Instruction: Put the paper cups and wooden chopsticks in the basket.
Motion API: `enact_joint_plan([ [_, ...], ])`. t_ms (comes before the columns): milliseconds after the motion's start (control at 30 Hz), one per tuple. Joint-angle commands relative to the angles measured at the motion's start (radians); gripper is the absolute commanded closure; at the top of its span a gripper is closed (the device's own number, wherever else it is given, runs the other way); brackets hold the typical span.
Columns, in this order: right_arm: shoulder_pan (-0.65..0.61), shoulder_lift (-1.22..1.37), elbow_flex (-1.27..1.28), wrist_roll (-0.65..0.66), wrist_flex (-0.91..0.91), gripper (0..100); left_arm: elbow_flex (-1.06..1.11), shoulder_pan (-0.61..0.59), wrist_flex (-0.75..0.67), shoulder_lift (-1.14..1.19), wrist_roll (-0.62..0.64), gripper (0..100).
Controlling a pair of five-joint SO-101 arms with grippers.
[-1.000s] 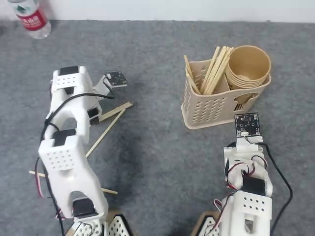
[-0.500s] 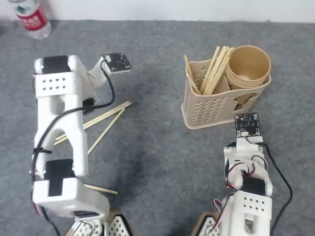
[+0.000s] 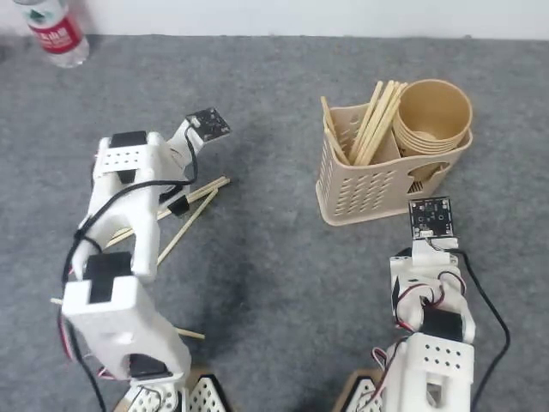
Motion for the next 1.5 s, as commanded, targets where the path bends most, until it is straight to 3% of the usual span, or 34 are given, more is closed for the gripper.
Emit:
enact_joint_plan([
  [0, -0.010, -0.010, -0.006, 0.011, -0.012, 90.2, -0.007, -0.005, -0.080, 0.051, 0.018, 79],
  [167, -0.010, -0.010, -0.006, 0.011, -0.012, 90.2, -0.038, -0.025, -0.068, 0.071, 0.009, 79],
  [433, -0.010, -0.010, -0.006, 0.011, -0.012, 90.2, -0.062, -0.049, 0.046, 0.117, -0.138, 79],
  [533, -0.010, -0.010, -0.006, 0.011, -0.012, 90.2, -0.097, -0.048, 0.103, 0.160, -0.190, 84],
  [633, -0.010, -0.010, -0.006, 0.011, -0.012, 90.2, -0.182, -0.046, 0.206, 0.221, -0.233, 90],
  [1033, -0.010, -0.010, -0.006, 0.011, -0.012, 90.2, -0.582, -0.044, 0.568, 0.508, -0.281, 93],
  [1133, -0.010, -0.010, -0.006, 0.011, -0.012, 90.2, -0.607, -0.038, 0.589, 0.528, -0.299, 99],
  [1467, -0.010, -0.010, -0.006, 0.011, -0.012, 90.2, -0.607, -0.037, 0.598, 0.387, -0.305, 99],
])
